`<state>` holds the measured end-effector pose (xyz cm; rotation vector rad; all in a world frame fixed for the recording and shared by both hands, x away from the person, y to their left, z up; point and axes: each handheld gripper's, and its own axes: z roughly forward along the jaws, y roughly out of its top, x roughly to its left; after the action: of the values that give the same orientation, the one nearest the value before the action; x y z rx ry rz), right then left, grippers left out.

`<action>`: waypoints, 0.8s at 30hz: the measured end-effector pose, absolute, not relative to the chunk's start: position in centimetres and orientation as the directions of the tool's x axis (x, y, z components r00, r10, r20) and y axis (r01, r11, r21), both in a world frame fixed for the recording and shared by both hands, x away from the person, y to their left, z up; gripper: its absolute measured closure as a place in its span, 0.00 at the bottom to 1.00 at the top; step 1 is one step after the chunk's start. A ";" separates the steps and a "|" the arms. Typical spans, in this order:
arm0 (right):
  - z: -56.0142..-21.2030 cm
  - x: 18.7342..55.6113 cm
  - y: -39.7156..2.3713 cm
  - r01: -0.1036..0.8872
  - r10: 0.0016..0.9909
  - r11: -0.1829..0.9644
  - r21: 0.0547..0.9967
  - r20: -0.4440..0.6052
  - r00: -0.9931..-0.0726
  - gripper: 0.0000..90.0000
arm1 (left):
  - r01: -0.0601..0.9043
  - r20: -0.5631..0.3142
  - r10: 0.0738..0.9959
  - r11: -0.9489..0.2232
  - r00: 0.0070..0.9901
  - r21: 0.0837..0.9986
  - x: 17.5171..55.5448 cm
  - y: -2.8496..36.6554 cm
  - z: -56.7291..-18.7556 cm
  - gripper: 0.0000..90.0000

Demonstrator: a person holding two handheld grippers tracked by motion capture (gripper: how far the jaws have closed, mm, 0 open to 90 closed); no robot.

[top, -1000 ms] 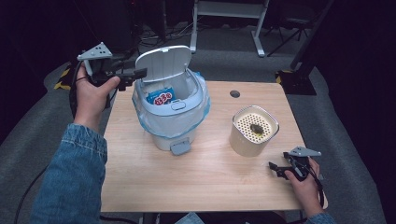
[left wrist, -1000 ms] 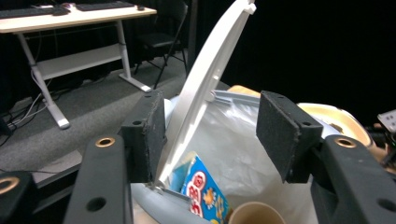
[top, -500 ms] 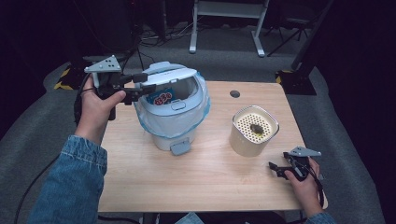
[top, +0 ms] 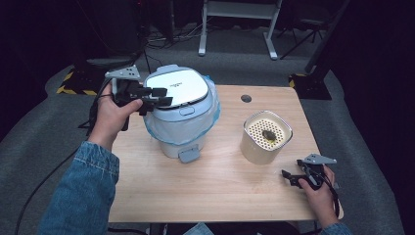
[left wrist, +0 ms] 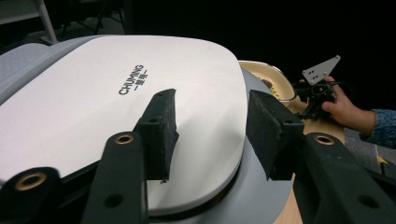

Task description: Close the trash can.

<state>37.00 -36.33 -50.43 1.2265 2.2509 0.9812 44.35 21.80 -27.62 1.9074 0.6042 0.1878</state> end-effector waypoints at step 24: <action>-50.4 37.0 -36.3 0.566 0.842 0.371 0.736 -0.010 -0.539 0.16 | 0.240 0.077 0.554 -0.476 0.829 0.846 44.2 18.5 -27.3 0.62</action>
<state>37.00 -36.33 -50.43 1.2262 2.2509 0.9814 44.19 18.52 -27.25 2.0768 0.5821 0.4270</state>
